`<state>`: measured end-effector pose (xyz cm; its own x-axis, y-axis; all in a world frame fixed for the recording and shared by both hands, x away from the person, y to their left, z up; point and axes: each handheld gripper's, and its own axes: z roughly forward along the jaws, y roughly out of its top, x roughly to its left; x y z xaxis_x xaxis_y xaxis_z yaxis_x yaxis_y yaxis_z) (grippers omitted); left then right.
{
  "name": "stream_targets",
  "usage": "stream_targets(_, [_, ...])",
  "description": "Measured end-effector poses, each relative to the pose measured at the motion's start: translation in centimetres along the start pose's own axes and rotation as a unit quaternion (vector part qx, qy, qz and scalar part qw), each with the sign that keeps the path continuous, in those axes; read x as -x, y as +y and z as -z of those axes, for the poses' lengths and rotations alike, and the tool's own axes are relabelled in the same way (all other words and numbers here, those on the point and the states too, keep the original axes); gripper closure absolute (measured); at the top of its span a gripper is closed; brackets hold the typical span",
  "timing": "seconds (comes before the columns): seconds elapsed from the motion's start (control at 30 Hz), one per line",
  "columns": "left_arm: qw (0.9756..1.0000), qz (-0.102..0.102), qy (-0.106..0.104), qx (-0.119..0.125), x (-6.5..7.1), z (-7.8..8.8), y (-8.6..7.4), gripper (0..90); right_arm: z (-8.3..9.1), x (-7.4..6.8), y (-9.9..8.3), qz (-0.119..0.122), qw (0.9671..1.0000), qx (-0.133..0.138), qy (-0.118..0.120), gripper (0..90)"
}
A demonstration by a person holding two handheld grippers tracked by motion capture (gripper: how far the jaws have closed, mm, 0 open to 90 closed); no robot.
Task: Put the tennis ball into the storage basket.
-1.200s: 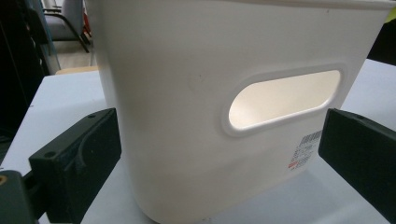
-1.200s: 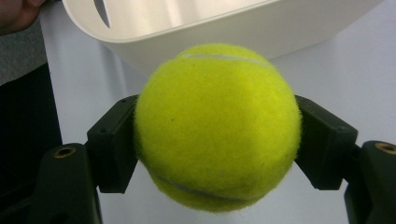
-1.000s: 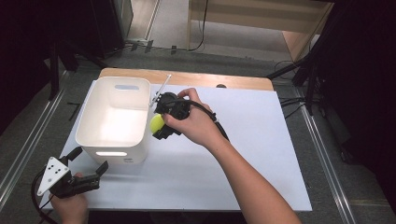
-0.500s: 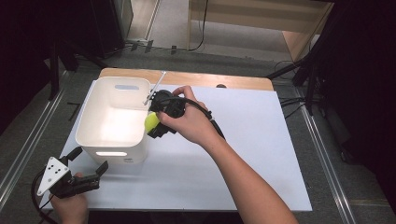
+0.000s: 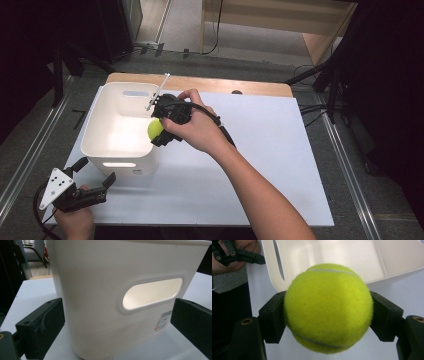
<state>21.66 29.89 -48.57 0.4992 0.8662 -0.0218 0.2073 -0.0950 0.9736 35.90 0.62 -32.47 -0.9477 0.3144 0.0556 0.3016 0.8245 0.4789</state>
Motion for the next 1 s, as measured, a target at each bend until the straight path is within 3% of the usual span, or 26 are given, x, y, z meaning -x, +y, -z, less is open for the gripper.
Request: stream_targets(1.0, [1.0000, 0.001, -0.001, 0.003, -0.1, 0.0, 0.0, 0.0, -1.2, -0.9, 2.4, 0.011, 0.9999, 0.005, 0.010, 23.6])
